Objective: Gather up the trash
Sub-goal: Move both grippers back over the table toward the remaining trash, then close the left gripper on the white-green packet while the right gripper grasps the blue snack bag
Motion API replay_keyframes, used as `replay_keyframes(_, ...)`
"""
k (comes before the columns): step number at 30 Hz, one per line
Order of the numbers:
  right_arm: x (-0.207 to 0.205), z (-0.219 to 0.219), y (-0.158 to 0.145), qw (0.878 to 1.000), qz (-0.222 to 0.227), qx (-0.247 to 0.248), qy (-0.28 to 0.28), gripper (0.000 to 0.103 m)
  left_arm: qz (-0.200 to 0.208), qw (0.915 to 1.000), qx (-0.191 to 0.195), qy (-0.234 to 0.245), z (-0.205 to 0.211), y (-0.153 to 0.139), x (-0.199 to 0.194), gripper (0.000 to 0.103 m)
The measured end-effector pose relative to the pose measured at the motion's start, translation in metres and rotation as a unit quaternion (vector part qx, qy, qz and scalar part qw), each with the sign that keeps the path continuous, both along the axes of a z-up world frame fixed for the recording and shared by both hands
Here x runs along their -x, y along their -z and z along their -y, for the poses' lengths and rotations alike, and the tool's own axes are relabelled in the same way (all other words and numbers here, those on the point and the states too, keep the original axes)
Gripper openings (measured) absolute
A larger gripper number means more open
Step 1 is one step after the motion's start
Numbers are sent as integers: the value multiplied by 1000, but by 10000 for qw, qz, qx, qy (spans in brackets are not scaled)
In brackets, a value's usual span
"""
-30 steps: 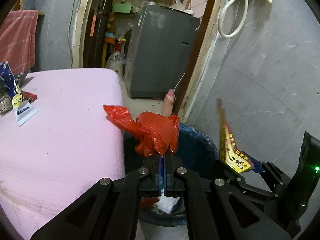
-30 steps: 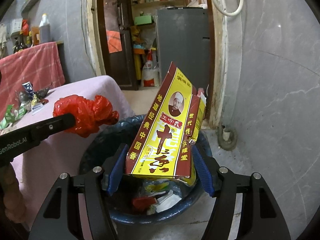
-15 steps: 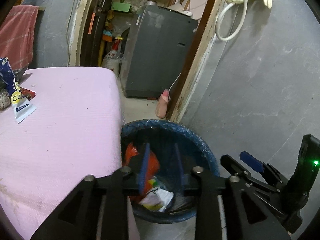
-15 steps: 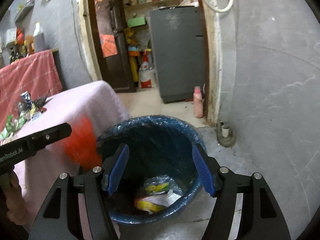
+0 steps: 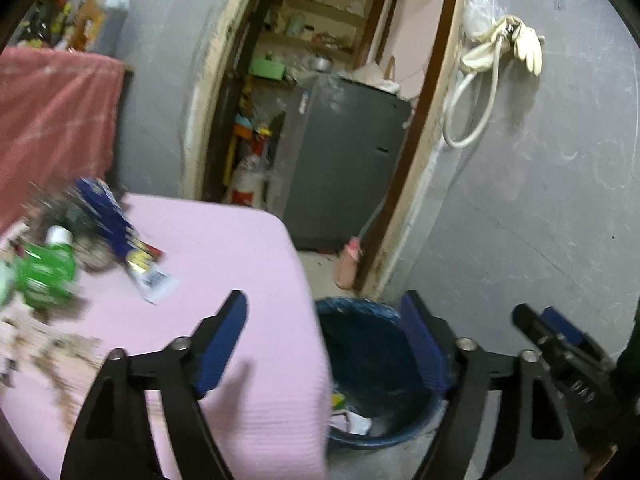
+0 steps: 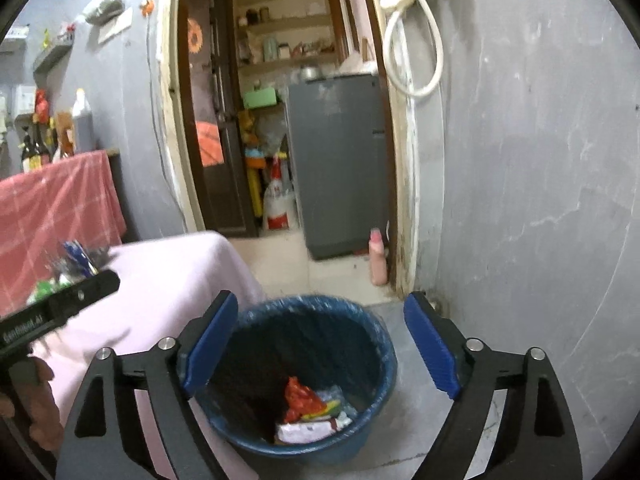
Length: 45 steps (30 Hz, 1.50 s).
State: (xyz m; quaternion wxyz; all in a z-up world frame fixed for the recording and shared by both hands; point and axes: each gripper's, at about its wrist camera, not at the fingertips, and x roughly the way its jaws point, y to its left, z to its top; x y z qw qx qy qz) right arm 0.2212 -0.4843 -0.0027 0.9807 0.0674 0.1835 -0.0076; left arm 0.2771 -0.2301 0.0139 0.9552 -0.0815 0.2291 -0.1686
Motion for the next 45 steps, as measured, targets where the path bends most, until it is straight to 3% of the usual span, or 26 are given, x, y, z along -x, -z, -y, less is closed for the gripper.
replay_keyframes(6, 14, -35, -30, 9991, 398, -97, -146, 102, 237, 9988, -44, -434, -54, -21, 22, 94)
replay_keyframes(16, 17, -119, -53, 9948, 584, -291, -783, 103, 326, 9908, -303, -1280, -153, -26, 51, 95)
replay_keyframes(22, 2, -174, -52, 9908, 483, -270, -1232, 103, 114, 9824, -405, -1819, -213, -14, 52, 95)
replay_keyframes(31, -40, -233, -27, 9847, 74, -70, -1737, 103, -354, 9745, -582, -2136, -254, 16, 32, 95)
replay_keyframes(34, -56, -245, -15, 9833, -121, -18, -1815, 103, -769, 9745, -584, -2027, -257, 26, 17, 95)
replay_keyframes(43, -110, -263, 12, 9754, -1027, 132, -1945, 103, -1235, 9721, -532, -1922, -263, 32, -9, 95)
replay_keyframes(45, -122, -266, 18, 9712, -1314, 166, -1979, 103, -1407, 9723, -511, -1795, -264, 36, -16, 88)
